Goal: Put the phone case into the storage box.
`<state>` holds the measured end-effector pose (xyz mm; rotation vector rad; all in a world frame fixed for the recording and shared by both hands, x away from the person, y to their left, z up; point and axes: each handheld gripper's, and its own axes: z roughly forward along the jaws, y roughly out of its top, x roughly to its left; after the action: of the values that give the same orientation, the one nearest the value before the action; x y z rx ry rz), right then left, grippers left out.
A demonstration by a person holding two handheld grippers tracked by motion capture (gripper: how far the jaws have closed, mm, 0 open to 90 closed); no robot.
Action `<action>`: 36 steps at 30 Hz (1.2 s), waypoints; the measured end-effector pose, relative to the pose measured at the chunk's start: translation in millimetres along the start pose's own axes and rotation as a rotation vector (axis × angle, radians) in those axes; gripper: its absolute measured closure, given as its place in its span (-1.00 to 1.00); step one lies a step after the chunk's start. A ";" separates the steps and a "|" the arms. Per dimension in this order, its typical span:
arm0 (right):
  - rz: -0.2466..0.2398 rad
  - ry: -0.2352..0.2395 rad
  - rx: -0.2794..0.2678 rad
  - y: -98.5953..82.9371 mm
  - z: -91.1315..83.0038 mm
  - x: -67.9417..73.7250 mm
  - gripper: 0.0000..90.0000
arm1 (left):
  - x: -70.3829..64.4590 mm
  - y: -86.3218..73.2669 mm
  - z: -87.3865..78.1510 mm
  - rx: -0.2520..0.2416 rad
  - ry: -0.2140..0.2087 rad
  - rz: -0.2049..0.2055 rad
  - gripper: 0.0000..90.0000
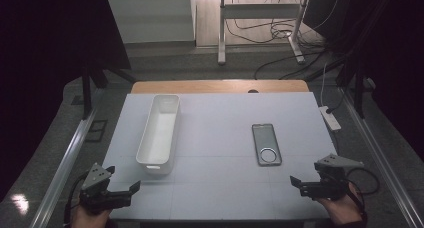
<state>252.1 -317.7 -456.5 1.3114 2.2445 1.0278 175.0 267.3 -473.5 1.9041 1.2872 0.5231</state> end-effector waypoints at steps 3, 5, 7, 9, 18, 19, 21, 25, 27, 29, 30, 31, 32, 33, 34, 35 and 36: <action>-0.009 -0.002 0.000 0.3 0.3 0.8 -0.96 | -0.1 -0.2 -0.5 -0.001 0.001 0.002 -0.96; -0.018 -0.004 0.003 0.6 0.6 1.4 -0.95 | -0.3 -0.3 -0.6 0.000 0.000 0.005 -0.96; -0.024 -0.007 0.011 1.0 1.7 2.5 -0.93 | -0.5 -0.3 -0.2 0.000 -0.001 0.007 -0.95; -0.027 -0.011 0.015 1.1 2.0 3.0 -0.92 | -1.1 -0.1 0.1 0.005 -0.002 0.016 -0.95; -0.001 -0.009 0.014 0.9 2.1 0.2 -0.92 | -4.5 0.2 1.0 0.010 -0.007 0.052 -0.94; -0.001 -0.009 0.015 1.0 2.2 0.1 -0.92 | -4.6 0.2 1.2 0.012 -0.007 0.055 -0.94; -0.001 -0.009 0.018 1.4 2.6 0.2 -0.92 | -4.7 0.1 1.3 0.012 -0.009 0.056 -0.94; 0.005 -0.014 0.020 1.8 3.0 0.1 -0.94 | -3.6 0.0 1.0 0.009 -0.020 0.052 -0.94; 0.009 -0.020 0.022 1.9 3.0 -0.2 -0.96 | -3.3 0.1 1.0 0.008 -0.025 0.050 -0.94; 0.012 -0.023 0.019 2.0 2.5 -0.4 -0.96 | -3.5 0.1 0.9 0.007 -0.028 0.051 -0.94; 0.013 -0.023 0.020 2.2 2.3 -0.5 -0.97 | -3.6 0.0 0.6 0.006 -0.029 0.053 -0.94; 0.014 -0.022 0.019 2.4 2.6 -0.6 -0.98 | -3.6 0.0 0.4 0.004 -0.029 0.056 -0.94; 0.015 -0.023 0.020 2.6 2.7 -0.6 -0.98 | -3.8 -0.1 0.1 0.002 -0.030 0.058 -0.94; 0.015 -0.023 0.023 3.0 2.9 -0.6 -0.98 | -4.0 -0.2 0.0 0.000 -0.031 0.059 -0.94; 0.015 -0.018 0.026 3.6 3.5 -0.8 -0.99 | -4.0 -0.2 -0.1 0.000 -0.031 0.059 -0.94; 0.017 -0.016 0.030 4.8 4.5 -0.8 -0.99 | -3.9 -0.2 0.0 0.000 -0.031 0.059 -0.94; 0.013 -0.016 0.033 6.2 5.2 -1.0 -1.00 | -3.9 -0.2 0.0 0.000 -0.032 0.059 -0.94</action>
<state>259.5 -314.5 -455.5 1.3444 2.2534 0.9855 173.2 263.8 -473.4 1.9473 1.2140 0.5210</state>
